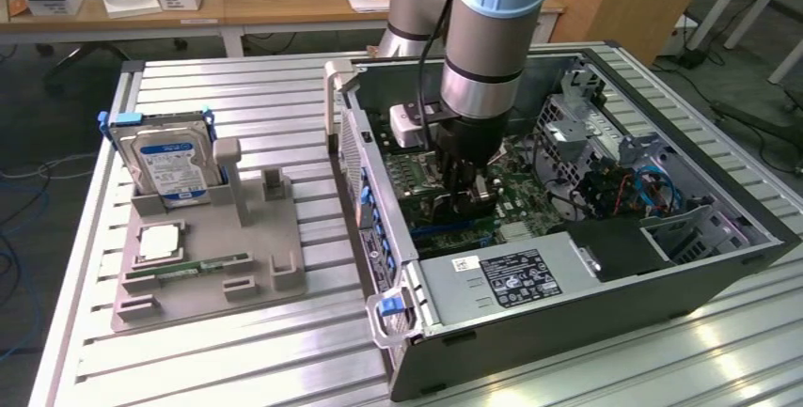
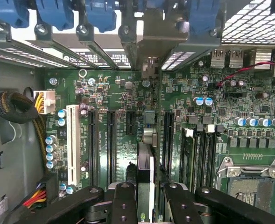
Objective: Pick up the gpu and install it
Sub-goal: 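Insert the gpu into the slot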
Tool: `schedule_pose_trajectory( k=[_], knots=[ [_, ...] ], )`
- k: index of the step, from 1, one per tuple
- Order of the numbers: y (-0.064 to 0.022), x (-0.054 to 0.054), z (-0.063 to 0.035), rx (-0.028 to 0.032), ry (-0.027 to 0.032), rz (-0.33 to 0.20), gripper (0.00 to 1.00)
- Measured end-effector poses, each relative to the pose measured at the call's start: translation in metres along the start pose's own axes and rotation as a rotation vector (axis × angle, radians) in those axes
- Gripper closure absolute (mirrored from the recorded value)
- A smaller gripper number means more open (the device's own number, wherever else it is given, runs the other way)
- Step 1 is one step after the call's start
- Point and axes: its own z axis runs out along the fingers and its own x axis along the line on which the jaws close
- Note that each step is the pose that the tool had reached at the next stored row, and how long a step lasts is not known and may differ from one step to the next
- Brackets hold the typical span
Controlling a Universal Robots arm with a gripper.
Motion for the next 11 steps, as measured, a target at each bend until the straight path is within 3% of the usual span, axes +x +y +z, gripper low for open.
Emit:
schedule_pose_trajectory(
  k=[11],
  knots=[
    [0.0, 0.0, 0.0001, 0.0, -0.0002, 0.0, 0.73]
  ],
)
